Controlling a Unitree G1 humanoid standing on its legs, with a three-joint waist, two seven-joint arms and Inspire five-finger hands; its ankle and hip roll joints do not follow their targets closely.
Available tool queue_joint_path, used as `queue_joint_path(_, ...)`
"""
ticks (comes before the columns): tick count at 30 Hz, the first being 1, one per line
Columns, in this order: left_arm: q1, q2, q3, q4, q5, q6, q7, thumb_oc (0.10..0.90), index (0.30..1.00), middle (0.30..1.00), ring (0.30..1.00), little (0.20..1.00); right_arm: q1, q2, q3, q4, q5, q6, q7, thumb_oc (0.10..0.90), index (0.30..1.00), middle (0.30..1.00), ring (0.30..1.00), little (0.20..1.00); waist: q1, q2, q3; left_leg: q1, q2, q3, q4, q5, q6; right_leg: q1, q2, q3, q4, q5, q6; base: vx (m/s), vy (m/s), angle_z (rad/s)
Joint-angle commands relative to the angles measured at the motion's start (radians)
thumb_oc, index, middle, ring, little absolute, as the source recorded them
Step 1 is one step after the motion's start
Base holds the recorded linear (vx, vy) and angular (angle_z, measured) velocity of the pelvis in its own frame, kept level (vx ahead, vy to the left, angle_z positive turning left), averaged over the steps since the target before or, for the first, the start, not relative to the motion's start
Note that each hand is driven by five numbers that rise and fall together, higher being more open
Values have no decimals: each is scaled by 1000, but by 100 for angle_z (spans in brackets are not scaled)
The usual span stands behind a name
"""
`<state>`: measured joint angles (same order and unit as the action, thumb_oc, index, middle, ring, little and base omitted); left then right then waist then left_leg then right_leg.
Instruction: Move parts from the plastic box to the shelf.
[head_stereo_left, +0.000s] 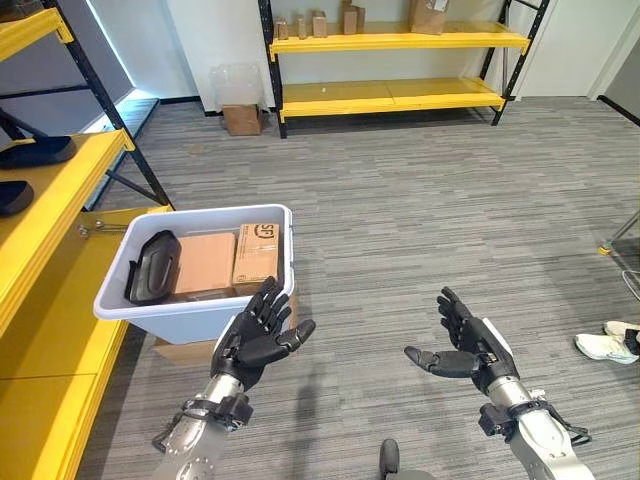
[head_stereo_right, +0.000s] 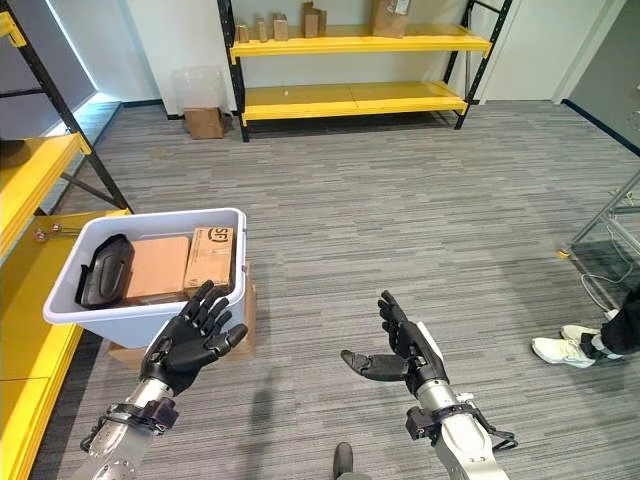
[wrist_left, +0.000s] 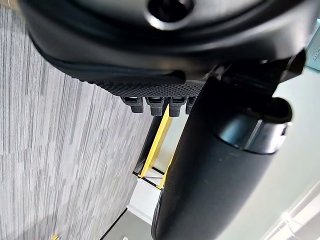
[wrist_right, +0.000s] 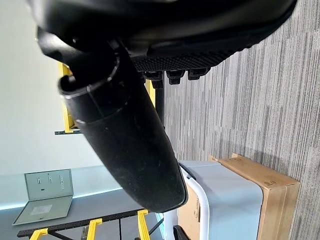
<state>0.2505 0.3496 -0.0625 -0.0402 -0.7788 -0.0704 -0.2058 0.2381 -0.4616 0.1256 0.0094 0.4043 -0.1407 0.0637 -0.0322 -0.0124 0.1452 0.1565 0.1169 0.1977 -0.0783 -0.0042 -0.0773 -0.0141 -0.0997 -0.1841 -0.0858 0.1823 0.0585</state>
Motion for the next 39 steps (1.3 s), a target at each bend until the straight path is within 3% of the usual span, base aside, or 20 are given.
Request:
queue_joint_path(1, -87, 57, 63, -98, 10, -95, -27, 900, 1000, 1000, 1000, 1000, -92, 4, -44, -106, 8, -98, -8, 900, 1000, 1000, 1000, 1000, 5, -8, -21, -62, -46, -15, 2, -25, 78, 122, -54, -52, 95, -213, 43, -16, 14, 5)
queue_joint_path(10, -108, 81, 82, -99, 41, -102, -11, 900, 1000, 1000, 1000, 1000, -135, 16, -4, -114, 13, -104, 17, 900, 1000, 1000, 1000, 1000, 20, 11, 1, -90, -75, -21, 50, -49, 109, 83, -62, -54, 168, -238, 39, -63, -32, 8)
queue_joint_path(12, -117, 88, 81, -92, 64, -115, 1, 900, 1000, 1000, 1000, 1000, -145, 22, -2, -110, 33, -84, 30, 900, 1000, 1000, 1000, 1000, 13, 13, 7, -96, -103, 14, 108, -91, 129, 81, -70, -62, 176, -243, 42, -50, -13, 8)
queue_joint_path(13, -124, 88, 78, -96, 74, -120, -8, 900, 1000, 1000, 1000, 1000, -151, 16, -4, -110, 24, -76, 39, 900, 1000, 1000, 1000, 1000, 13, 9, 16, -133, -118, 19, 214, -128, 134, 74, -77, -54, 192, -247, 31, -53, 25, 19)
queue_joint_path(15, -139, 82, 64, -100, 88, -133, -17, 900, 1000, 1000, 1000, 1000, -161, 9, 6, -97, -3, -86, 30, 900, 1000, 1000, 1000, 1000, 21, 5, 35, -212, -115, -10, 339, -135, 108, 75, -83, -45, 196, -243, 17, -61, 123, 26)
queue_joint_path(16, -135, 75, 64, -115, 84, -127, -14, 900, 1000, 1000, 1000, 1000, -169, 3, 17, -87, 15, -91, 27, 900, 1000, 1000, 1000, 1000, 34, 3, 53, -253, -48, -69, 333, -93, 65, 81, -83, -22, 216, -261, 12, -6, 225, 44)
queue_joint_path(17, -132, 74, 65, -119, 87, -128, -14, 900, 1000, 1000, 1000, 1000, -169, 2, 18, -87, 15, -93, 31, 900, 1000, 1000, 1000, 1000, 35, 1, 55, -254, -32, -71, 325, -87, 58, 83, -85, -21, 219, -265, 11, 158, 459, 57)
queue_joint_path(18, -112, 76, 74, -123, 97, -141, -32, 900, 1000, 1000, 1000, 1000, -160, -8, 12, -100, -1, -94, 47, 900, 1000, 1000, 1000, 1000, 34, -1, 55, -224, 63, -83, 239, -18, 22, 91, -100, -14, 225, -277, 20, 315, 730, 31)
queue_joint_path(19, -92, 75, 90, -128, 106, -156, -36, 900, 1000, 1000, 1000, 1000, -154, -31, 4, -109, 38, -85, 72, 900, 1000, 1000, 1000, 1000, 26, 8, 52, -208, 196, -102, 145, 98, -17, 78, -125, 4, 245, -289, 19, 300, 699, 5)
queue_joint_path(20, -91, 75, 91, -128, 107, -159, -35, 900, 1000, 1000, 1000, 1000, -154, -32, 4, -109, 39, -84, 74, 900, 1000, 1000, 1000, 1000, 26, 9, 54, -202, 203, -101, 135, 106, -20, 78, -125, 6, 251, -294, 18, 286, 813, -16)
queue_joint_path(21, -106, 79, 94, -103, 131, -192, -32, 900, 1000, 1000, 1000, 1000, -167, -52, 6, -105, 62, -86, 95, 900, 1000, 1000, 1000, 1000, 10, 22, 55, -191, 241, -89, 106, 122, -32, 62, -152, 16, 271, -301, 30, 174, 566, -25)
queue_joint_path(23, -128, 95, 89, -75, 183, -225, -14, 900, 1000, 1000, 1000, 1000, -182, -60, 7, -92, 93, -91, 104, 900, 1000, 1000, 1000, 1000, 5, 31, 59, -188, 233, -83, 107, 94, -48, 54, -185, 23, 286, -298, 52, 243, 704, -26)
queue_joint_path(25, -162, 126, 74, -49, 224, -236, 7, 900, 1000, 1000, 1000, 1000, -180, -46, -3, -96, 114, -99, 112, 900, 1000, 1000, 1000, 1000, 13, 25, 60, -218, 161, -62, 213, 16, -33, 76, -277, -20, 276, -232, 77, 258, 637, -22)
queue_joint_path(26, -174, 130, 68, -48, 243, -231, 11, 900, 1000, 1000, 1000, 1000, -176, -38, -3, -102, 109, -102, 107, 900, 1000, 1000, 1000, 1000, 18, 21, 60, -230, 138, -60, 238, 1, -26, 83, -297, -34, 265, -203, 77, 181, 451, 5)
queue_joint_path(28, -191, 144, 65, -49, 313, -236, 25, 900, 1000, 1000, 1000, 1000, -168, -14, 7, -124, 77, -100, 104, 900, 1000, 1000, 1000, 1000, 41, 6, 69, -233, 89, -20, 279, -54, -10, 76, -372, -133, 232, -80, 93, 149, 364, 27)
queue_joint_path(29, -191, 145, 65, -49, 314, -237, 25, 900, 1000, 1000, 1000, 1000, -168, -13, 7, -125, 76, -99, 103, 900, 1000, 1000, 1000, 1000, 43, 4, 70, -232, 86, -16, 280, -56, -8, 74, -376, -135, 230, -73, 96, 85, 345, 12)
queue_joint_path(30, -175, 148, 87, -69, 319, -236, 51, 900, 1000, 1000, 1000, 1000, -191, 6, 26, -116, 66, -102, 128, 900, 1000, 1000, 1000, 1000, 69, -2, 82, -207, 83, 58, 275, -77, 2, 43, -394, -225, 254, -36, 110, 30, 263, -30)
queue_joint_path(32, -153, 149, 110, -86, 329, -236, 51, 900, 1000, 1000, 1000, 1000, -196, 22, 41, -118, 36, -101, 133, 900, 1000, 1000, 1000, 1000, 84, -3, 84, -190, 74, 79, 244, -79, 20, 36, -337, -235, 271, -99, 94, 57, 202, -75)
queue_joint_path(34, -129, 145, 113, -105, 283, -238, 3, 900, 1000, 1000, 1000, 1000, -168, 15, 38, -130, 43, -117, 94, 900, 1000, 1000, 1000, 1000, 66, -11, 74, -190, 39, 38, 206, -70, 38, 40, -199, -152, 230, -182, 66, 125, 54, -75)
queue_joint_path(39, -165, 142, 72, -90, 278, -242, 25, 900, 1000, 1000, 1000, 1000, -148, 24, 17, -128, 36, -126, 66, 900, 1000, 1000, 1000, 1000, 34, -15, 55, -167, -8, 4, 149, -45, 66, 33, -165, -91, 192, -159, 59, 84, 31, 40)
